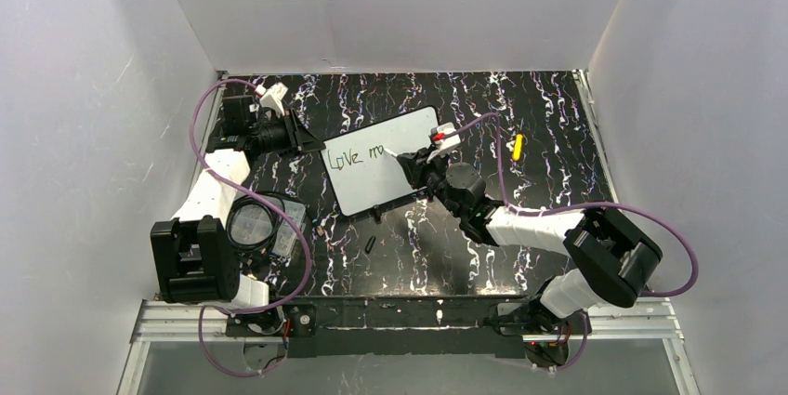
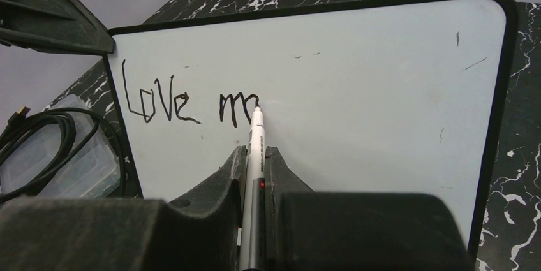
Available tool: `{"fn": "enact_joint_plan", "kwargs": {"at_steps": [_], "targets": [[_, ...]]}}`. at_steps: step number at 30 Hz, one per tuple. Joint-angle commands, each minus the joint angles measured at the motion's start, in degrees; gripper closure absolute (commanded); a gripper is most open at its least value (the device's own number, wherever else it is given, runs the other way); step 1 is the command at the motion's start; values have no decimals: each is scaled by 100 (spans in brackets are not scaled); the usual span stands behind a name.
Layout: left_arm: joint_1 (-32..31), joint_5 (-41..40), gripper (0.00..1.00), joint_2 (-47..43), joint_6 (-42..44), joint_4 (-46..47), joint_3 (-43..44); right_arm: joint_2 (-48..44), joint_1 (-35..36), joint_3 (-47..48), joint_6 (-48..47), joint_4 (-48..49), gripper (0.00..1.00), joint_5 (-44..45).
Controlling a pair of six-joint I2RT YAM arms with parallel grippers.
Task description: Write a sentence on the whiteboard
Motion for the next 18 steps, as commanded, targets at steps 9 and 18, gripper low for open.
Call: {"fn": "enact_joint_plan", "kwargs": {"at_steps": [9, 18], "targets": [[-26, 227, 80, -42, 4, -132, 190, 15, -41, 206, -146, 323, 99, 209], [-19, 227, 80, -57, 6, -131, 193, -90, -41, -33, -7, 188, 99, 164]]}}
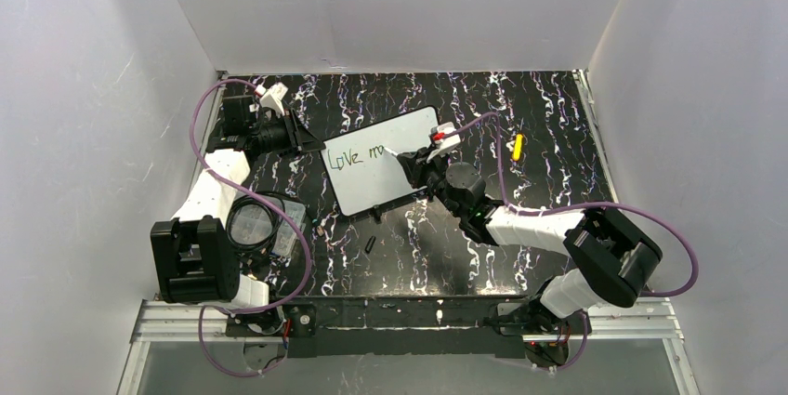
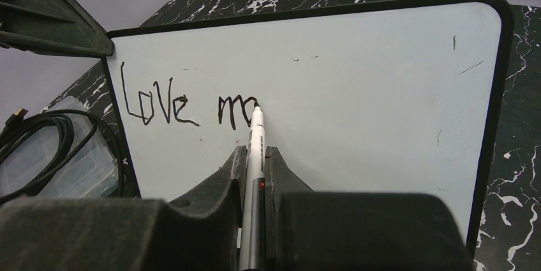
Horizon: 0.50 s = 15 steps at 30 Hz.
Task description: Write a sentence on the whiteboard
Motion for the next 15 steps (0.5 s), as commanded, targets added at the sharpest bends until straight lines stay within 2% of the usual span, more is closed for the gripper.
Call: {"fn": "enact_joint_plan", "kwargs": {"at_steps": [1, 15], "targets": [[-29, 225, 80, -63, 7, -131, 184, -107, -38, -97, 60, 168, 99, 118], [-21, 216, 80, -67, 5, -132, 180, -289, 14, -393, 185, -36, 99, 211]]}}
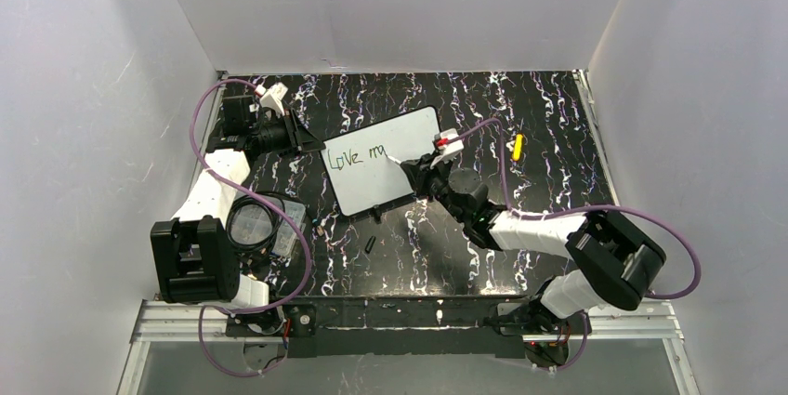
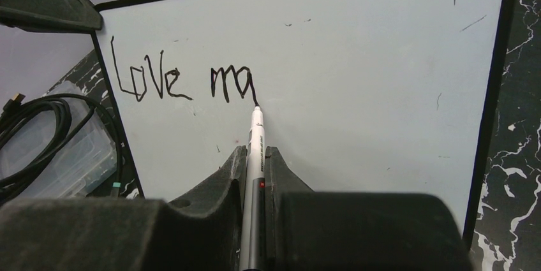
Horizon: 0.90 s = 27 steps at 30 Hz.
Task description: Write a sentence on the whiteboard
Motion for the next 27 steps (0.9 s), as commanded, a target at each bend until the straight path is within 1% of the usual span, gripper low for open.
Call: {"fn": "enact_joint_plan", "kwargs": {"at_steps": [1, 6, 13, 27], "targets": [[-23, 219, 80, -61, 7, -128, 179, -215, 10, -100, -6, -31, 99, 274], [-22, 219, 80, -52, 7, -131, 179, -373, 10, 45, -177, -93, 99, 461], [-22, 227, 80, -34, -2, -130, 192, -814, 10, 405, -450, -432, 99, 263], [-23, 245, 80, -8, -14, -114, 180, -102, 1, 904, -664, -68, 99, 180]]}}
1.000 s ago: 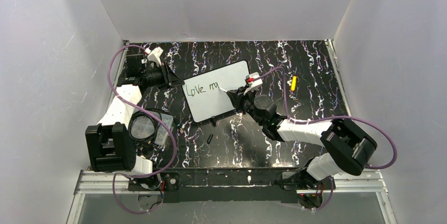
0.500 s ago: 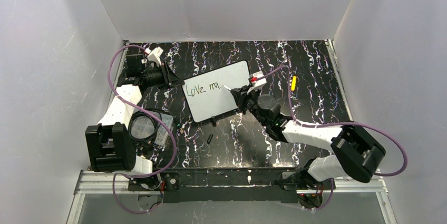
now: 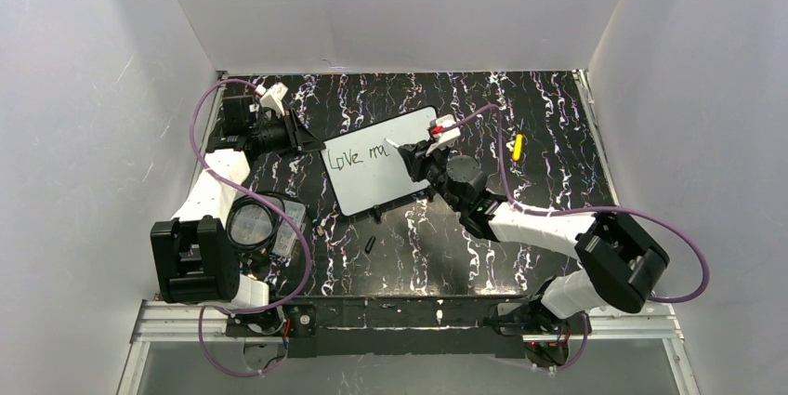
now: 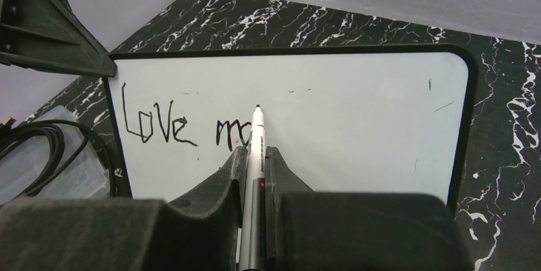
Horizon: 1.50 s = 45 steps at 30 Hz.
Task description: Write a sentence on the whiteboard
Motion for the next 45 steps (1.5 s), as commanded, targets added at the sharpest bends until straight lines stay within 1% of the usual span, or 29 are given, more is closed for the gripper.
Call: {"fn": "enact_joint_plan", "kwargs": {"at_steps": [1, 9, 23, 32, 45], "targets": [[-30, 232, 80, -4, -10, -116, 180, 149, -1, 281, -135, 411, 99, 58], [-30, 241, 80, -26, -13, -112, 187, 252, -10, 71, -140, 417, 99, 300], [-22, 243, 80, -21, -19, -112, 194, -68, -1, -670, 302, 133, 99, 178], [-26, 238, 80, -26, -17, -112, 178, -400, -1, -460, 293, 294, 99, 222], [-25, 249, 80, -34, -18, -105, 179, 169, -1, -171, 36, 675, 99, 454]]}}
